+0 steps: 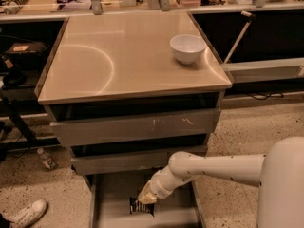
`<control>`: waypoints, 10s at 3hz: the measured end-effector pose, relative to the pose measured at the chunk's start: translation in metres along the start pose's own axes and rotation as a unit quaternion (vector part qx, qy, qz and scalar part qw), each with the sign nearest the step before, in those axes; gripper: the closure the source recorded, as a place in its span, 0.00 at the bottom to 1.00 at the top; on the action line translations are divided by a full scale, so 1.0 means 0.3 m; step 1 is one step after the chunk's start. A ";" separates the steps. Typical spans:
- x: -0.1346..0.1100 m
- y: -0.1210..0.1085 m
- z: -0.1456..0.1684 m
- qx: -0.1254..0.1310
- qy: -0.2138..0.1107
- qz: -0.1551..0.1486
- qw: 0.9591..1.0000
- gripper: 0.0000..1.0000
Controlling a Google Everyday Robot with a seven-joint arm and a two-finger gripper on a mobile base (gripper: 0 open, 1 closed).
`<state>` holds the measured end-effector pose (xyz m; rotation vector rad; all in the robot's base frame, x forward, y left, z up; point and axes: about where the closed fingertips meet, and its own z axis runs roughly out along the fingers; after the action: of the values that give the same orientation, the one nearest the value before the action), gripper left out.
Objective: Pick rxbar chocolate from bottom drawer and place on counter
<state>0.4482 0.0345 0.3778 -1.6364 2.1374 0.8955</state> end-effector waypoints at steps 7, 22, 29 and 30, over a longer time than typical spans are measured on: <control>-0.483 0.189 -0.604 0.123 0.031 -0.077 0.989 1.00; -1.424 -0.281 -1.270 0.215 0.041 -0.234 0.947 1.00; -1.356 -0.398 -1.115 0.178 0.041 -0.228 0.956 0.14; -1.356 -0.398 -1.114 0.178 0.041 -0.228 0.956 0.00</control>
Offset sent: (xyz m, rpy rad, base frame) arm 0.0054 0.0057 0.1285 -0.0740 -0.1122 0.0040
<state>0.7280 0.1098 0.8335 -1.8714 1.7212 0.2889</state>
